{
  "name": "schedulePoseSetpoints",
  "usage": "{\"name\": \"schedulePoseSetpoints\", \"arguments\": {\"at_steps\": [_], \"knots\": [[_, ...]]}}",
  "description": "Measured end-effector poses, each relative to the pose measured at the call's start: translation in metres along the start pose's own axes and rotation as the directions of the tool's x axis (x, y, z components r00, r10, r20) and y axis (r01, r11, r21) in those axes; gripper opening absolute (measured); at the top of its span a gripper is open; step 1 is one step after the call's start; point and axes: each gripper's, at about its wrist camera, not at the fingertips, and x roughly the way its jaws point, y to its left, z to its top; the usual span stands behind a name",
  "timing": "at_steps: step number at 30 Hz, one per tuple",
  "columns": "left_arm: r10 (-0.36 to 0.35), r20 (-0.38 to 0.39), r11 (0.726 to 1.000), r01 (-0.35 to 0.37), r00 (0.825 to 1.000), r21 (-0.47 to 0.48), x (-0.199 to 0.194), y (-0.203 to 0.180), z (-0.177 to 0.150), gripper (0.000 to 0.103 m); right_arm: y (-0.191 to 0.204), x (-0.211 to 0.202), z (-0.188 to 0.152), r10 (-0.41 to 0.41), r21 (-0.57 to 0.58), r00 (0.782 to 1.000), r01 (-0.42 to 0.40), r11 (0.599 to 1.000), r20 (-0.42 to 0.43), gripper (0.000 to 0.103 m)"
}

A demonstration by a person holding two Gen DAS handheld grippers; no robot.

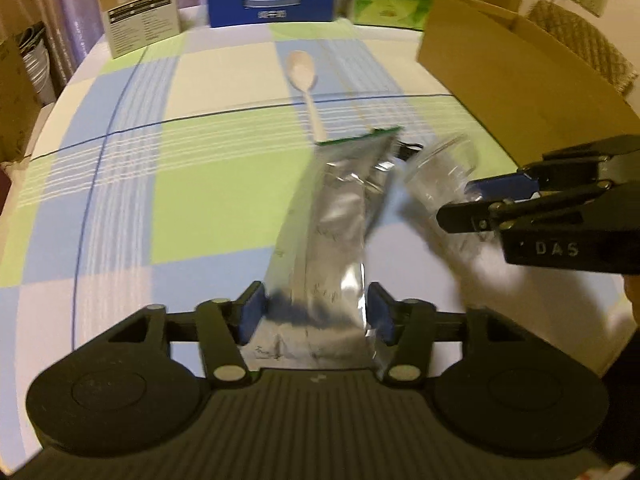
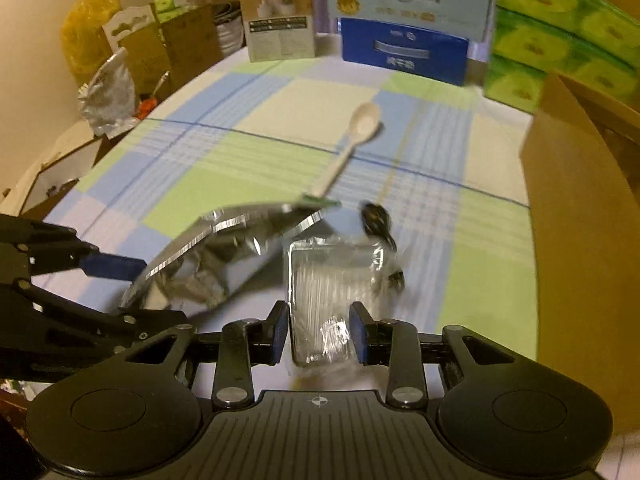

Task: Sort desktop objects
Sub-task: 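Lift the foil bag with the left tool while the right tool lifts the clear box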

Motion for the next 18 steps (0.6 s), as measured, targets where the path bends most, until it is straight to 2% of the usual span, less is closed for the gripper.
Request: {"name": "schedulePoseSetpoints", "arguments": {"at_steps": [1, 3, 5, 7, 10, 18], "knots": [[-0.006, 0.005, 1.000, 0.006, 1.000, 0.012, -0.002, -0.002, 0.000, 0.053, -0.001, -0.003, -0.003, -0.003, 0.003, 1.000, 0.003, 1.000, 0.012, 0.036], [-0.008, 0.023, 1.000, 0.008, 1.000, 0.019, -0.006, -0.002, 0.004, 0.062, -0.006, -0.008, -0.008, -0.024, 0.008, 0.999, 0.024, 1.000, 0.028, 0.057], [-0.011, 0.048, 1.000, 0.011, 0.999, 0.005, -0.011, 0.003, 0.010, 0.064, -0.013, -0.010, -0.011, -0.025, 0.025, 0.999, 0.024, 0.999, 0.029, 0.063], [-0.019, 0.049, 1.000, 0.019, 0.999, 0.002, -0.009, 0.008, 0.018, 0.069, -0.020, -0.009, -0.012, -0.020, 0.046, 1.000, 0.019, 0.999, 0.022, 0.065], [-0.014, 0.033, 0.999, 0.013, 0.999, 0.045, 0.000, 0.008, 0.032, 0.071, -0.028, -0.005, -0.012, -0.011, 0.078, 1.000, 0.011, 0.997, 0.004, 0.069], [-0.063, -0.077, 0.989, 0.072, 0.995, 0.126, 0.038, 0.006, 0.048, 0.071, -0.032, 0.009, -0.012, 0.026, 0.059, 0.999, -0.023, 0.998, -0.043, 0.075]]}}
